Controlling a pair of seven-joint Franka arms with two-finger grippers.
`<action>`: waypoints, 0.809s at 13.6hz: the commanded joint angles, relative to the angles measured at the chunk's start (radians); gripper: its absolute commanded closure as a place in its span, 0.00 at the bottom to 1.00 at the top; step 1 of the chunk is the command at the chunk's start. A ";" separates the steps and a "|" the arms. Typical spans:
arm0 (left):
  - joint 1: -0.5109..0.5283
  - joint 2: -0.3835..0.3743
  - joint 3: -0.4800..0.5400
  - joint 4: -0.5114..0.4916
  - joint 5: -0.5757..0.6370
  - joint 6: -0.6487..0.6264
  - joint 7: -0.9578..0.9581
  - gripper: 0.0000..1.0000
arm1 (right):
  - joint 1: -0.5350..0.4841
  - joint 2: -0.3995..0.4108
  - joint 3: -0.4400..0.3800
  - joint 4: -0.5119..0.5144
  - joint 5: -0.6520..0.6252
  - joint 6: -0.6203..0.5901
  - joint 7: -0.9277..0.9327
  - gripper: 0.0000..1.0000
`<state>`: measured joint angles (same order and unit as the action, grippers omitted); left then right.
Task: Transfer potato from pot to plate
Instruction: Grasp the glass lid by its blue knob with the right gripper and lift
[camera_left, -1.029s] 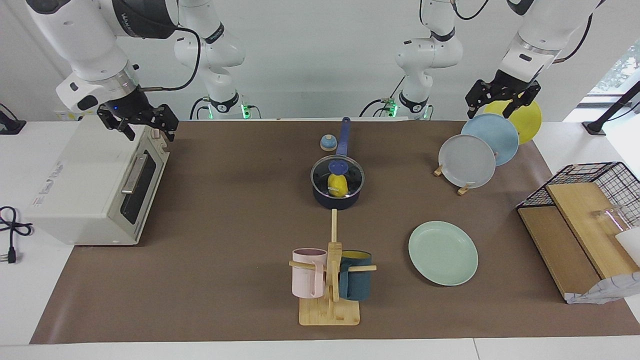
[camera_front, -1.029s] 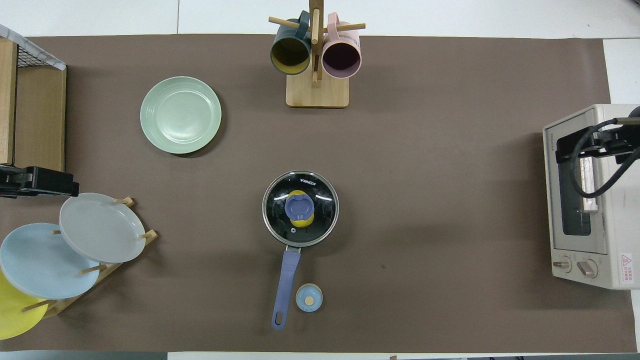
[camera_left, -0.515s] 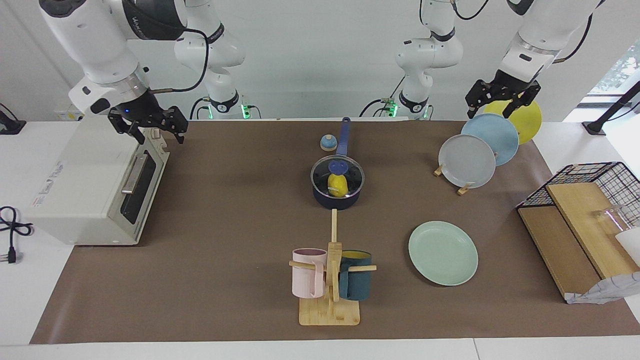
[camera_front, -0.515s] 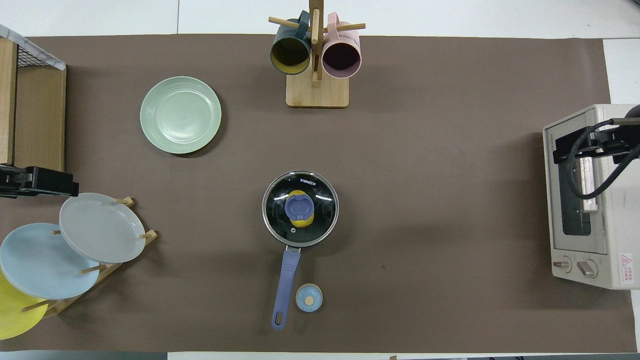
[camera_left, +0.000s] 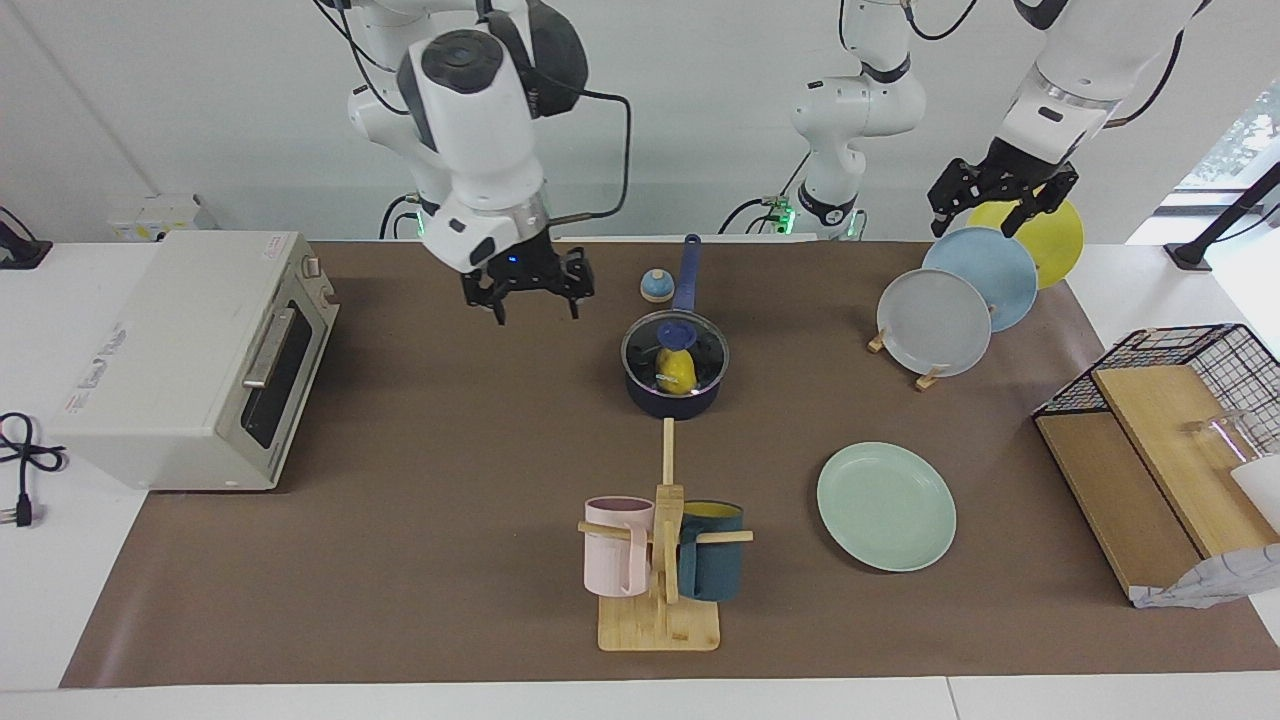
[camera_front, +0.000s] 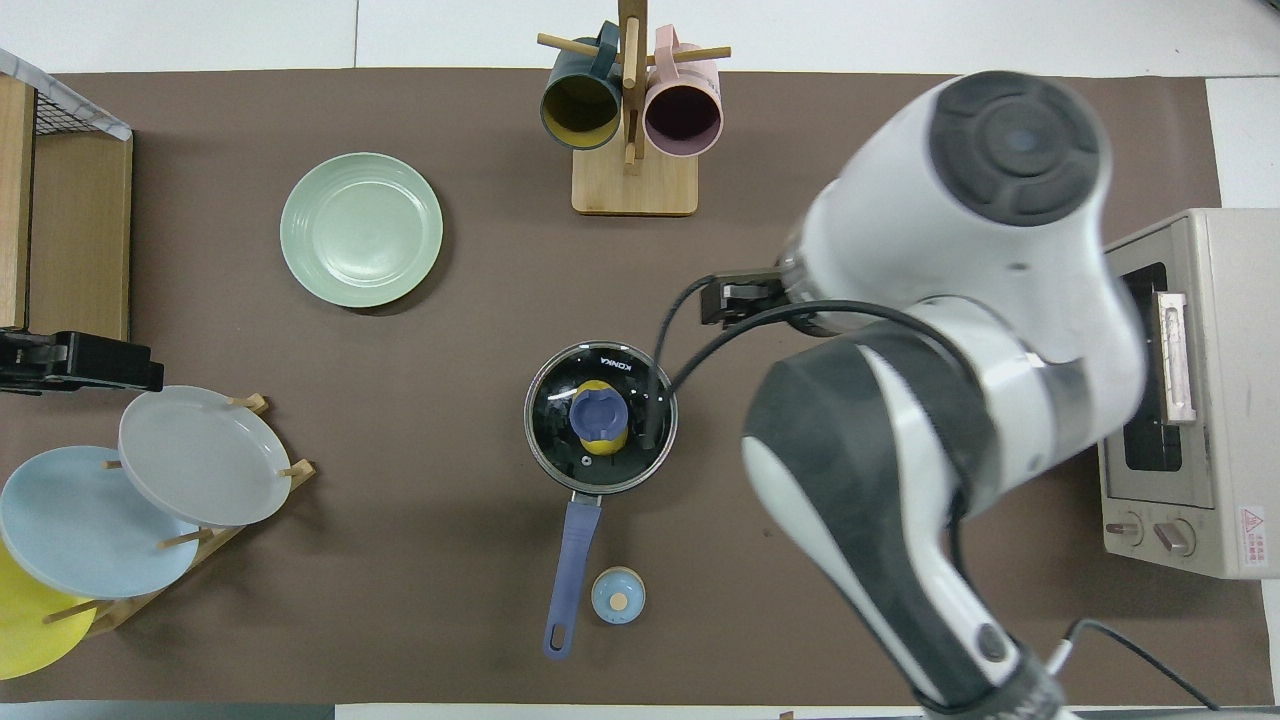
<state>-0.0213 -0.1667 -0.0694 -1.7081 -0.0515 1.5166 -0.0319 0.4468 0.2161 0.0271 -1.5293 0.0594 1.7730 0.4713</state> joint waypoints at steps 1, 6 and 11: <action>0.006 -0.010 0.002 -0.011 -0.017 0.030 0.018 0.00 | 0.097 0.052 -0.006 -0.001 0.010 0.121 0.139 0.00; 0.001 -0.010 -0.001 -0.011 -0.017 0.048 0.004 0.00 | 0.205 0.078 -0.006 -0.140 -0.069 0.281 0.180 0.00; -0.003 -0.010 -0.003 -0.016 -0.019 0.053 0.004 0.00 | 0.242 0.112 -0.006 -0.144 -0.081 0.316 0.214 0.00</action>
<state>-0.0217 -0.1667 -0.0750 -1.7082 -0.0527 1.5437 -0.0316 0.6829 0.3336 0.0255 -1.6590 -0.0050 2.0649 0.6637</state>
